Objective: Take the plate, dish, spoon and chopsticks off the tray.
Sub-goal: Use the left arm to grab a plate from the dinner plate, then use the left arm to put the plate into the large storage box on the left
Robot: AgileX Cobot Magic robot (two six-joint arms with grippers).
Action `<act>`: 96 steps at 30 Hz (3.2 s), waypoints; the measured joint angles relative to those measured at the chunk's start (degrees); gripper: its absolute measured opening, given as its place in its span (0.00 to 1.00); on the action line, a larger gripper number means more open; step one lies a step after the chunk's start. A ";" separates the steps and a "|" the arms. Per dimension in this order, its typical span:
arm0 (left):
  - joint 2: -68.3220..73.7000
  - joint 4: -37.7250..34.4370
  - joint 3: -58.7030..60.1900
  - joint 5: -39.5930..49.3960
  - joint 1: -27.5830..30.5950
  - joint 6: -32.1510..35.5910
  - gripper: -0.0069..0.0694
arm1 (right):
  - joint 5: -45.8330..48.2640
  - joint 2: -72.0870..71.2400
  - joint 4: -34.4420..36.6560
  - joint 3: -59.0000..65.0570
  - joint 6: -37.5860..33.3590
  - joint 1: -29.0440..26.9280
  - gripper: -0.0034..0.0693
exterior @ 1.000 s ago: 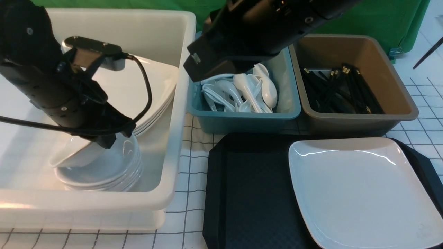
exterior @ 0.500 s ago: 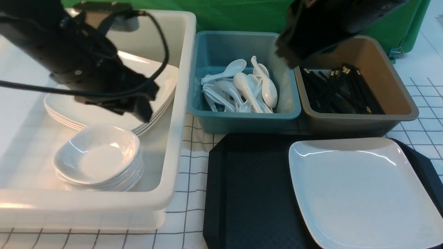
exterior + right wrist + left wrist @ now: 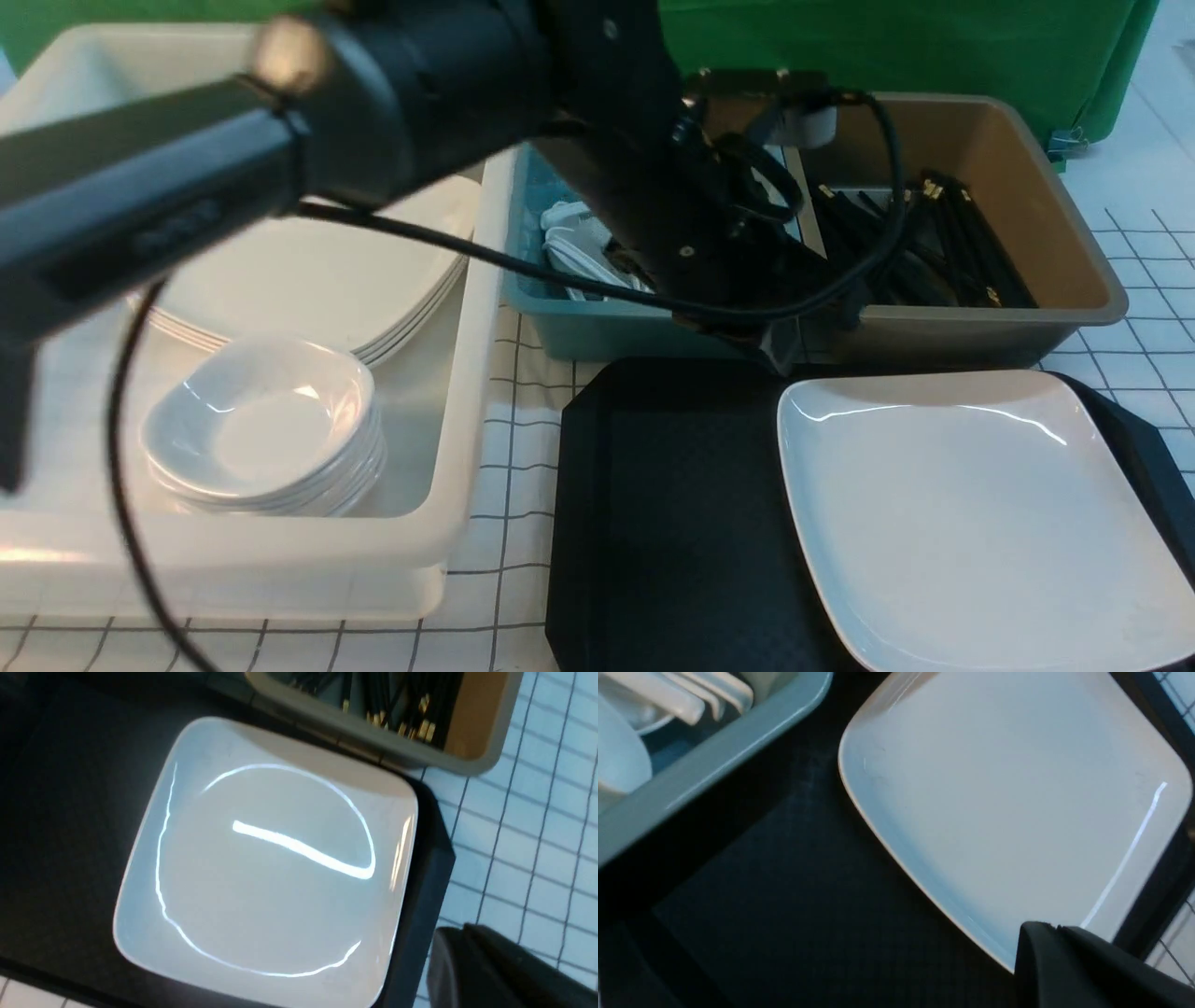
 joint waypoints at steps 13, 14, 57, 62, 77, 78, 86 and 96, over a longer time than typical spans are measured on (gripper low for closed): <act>20.10 1.67 -9.21 -8.98 -0.06 -0.17 0.76 | -2.46 -8.64 3.72 4.46 -0.06 -0.45 0.07; 20.56 1.24 -9.27 -9.77 -0.12 -0.12 0.77 | -2.46 -8.64 3.78 4.46 -0.14 -0.45 0.07; -10.38 0.34 -9.46 -3.81 8.10 9.84 0.10 | -5.87 -6.85 29.63 -5.69 -12.57 -0.45 0.07; -15.27 -2.84 -9.46 -1.94 20.62 10.58 0.10 | -4.36 -0.62 36.25 -11.44 -16.76 -0.22 0.07; -18.01 -30.43 2.57 -4.04 59.96 19.56 0.10 | -2.49 18.45 25.40 -29.65 -13.20 22.09 0.07; -18.01 -31.84 6.16 -6.43 62.38 20.89 0.11 | -2.49 20.41 22.41 -31.46 -11.77 24.45 0.07; -17.96 -38.02 23.47 -20.52 65.11 26.51 0.11 | -3.83 29.48 19.05 -40.50 -8.76 28.86 0.07; -16.54 -49.33 32.47 -30.86 62.38 36.20 0.11 | -3.81 35.62 18.99 -47.35 -7.72 29.93 0.07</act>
